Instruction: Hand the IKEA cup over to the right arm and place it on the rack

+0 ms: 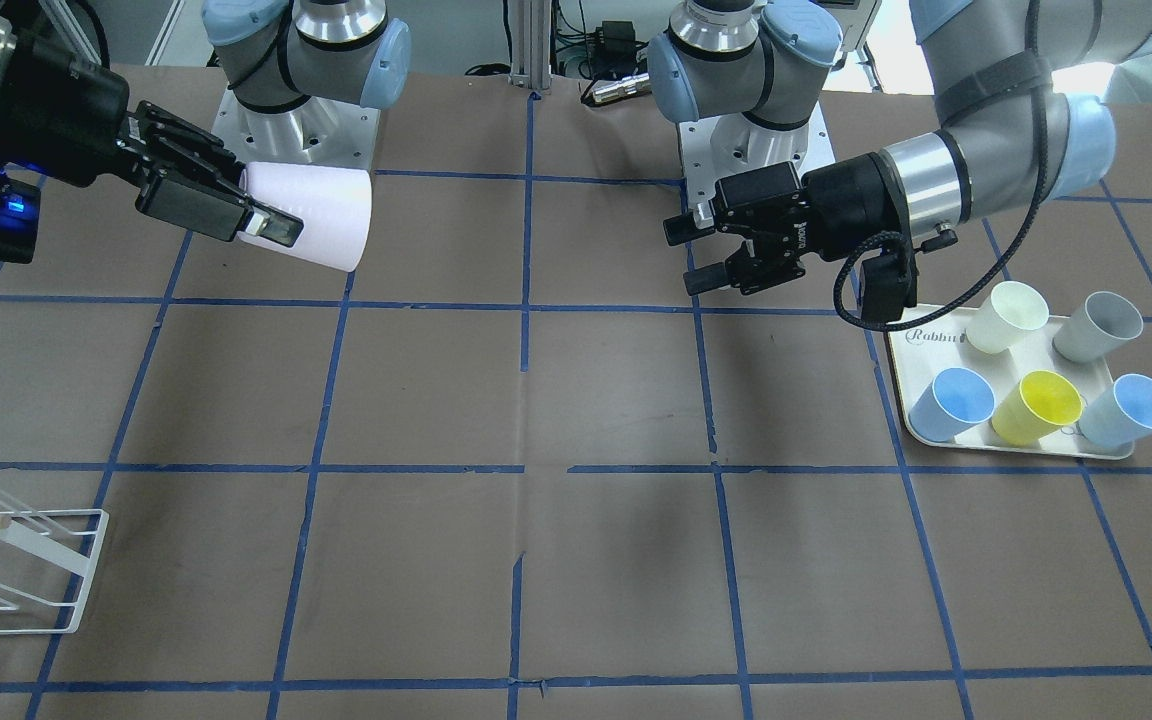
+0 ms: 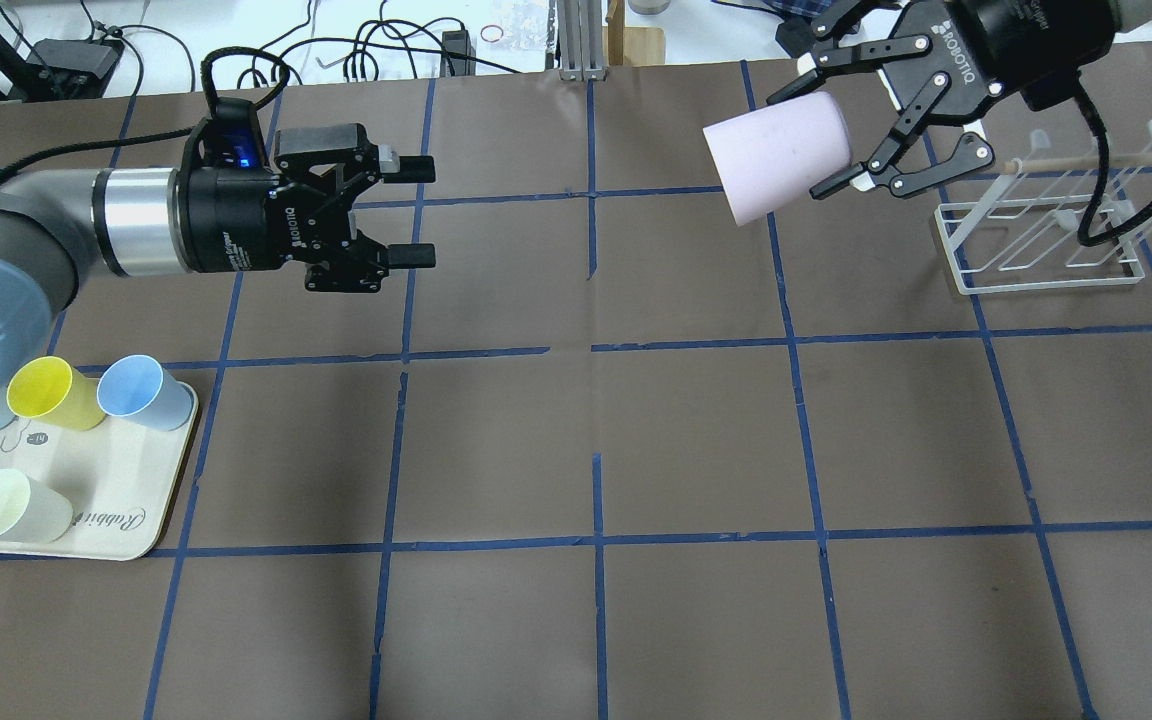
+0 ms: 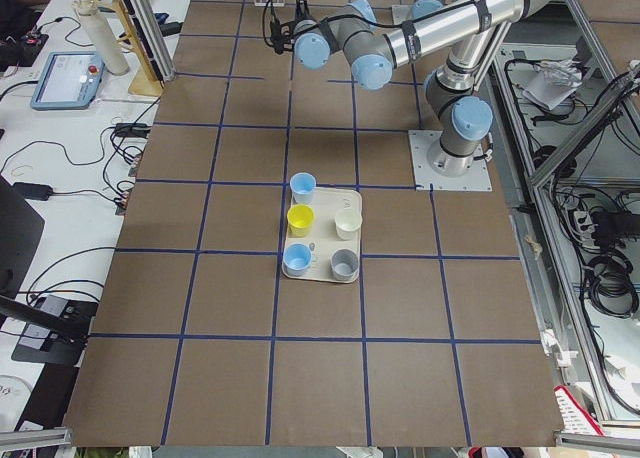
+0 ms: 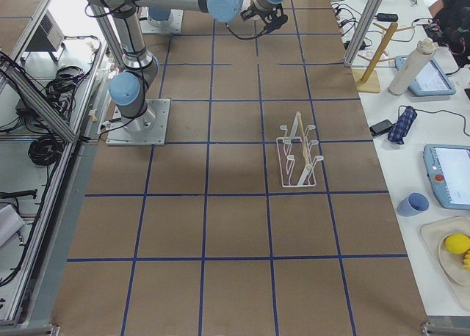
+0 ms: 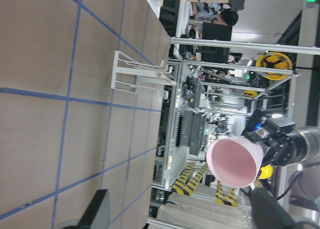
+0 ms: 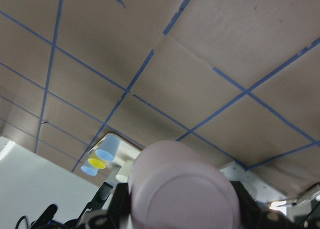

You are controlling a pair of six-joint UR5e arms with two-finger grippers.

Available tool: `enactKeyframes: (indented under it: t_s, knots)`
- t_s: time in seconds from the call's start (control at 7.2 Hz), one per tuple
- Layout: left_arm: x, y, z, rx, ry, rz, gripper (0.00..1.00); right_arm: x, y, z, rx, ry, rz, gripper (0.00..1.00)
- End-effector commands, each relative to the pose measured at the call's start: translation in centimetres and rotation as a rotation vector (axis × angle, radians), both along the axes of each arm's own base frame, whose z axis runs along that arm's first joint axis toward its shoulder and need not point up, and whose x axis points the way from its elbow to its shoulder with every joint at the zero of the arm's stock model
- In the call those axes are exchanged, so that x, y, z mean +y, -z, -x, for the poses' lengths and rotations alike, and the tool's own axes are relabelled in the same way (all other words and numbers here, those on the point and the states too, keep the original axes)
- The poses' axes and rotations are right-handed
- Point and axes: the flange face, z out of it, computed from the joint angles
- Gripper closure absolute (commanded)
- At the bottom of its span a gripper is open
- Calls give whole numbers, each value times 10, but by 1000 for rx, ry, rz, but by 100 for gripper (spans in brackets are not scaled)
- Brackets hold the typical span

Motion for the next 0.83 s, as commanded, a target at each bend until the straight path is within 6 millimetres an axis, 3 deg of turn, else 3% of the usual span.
enactKeyframes:
  t_s: [0.0,0.14,0.42,0.69]
  knots:
    - [-1,1,-25,-369,87,-32,0,-1,13,30,218,-223,118,62]
    - [4,3,-32,-557,147,-39,0,-4,15,41,302,-350,192,62]
    - [3,-24,-33,-763,203,-13,0,-6,19,70,443,-479,213,67]
    - [3,-66,14,-994,269,38,0,-20,37,124,523,-593,297,69]
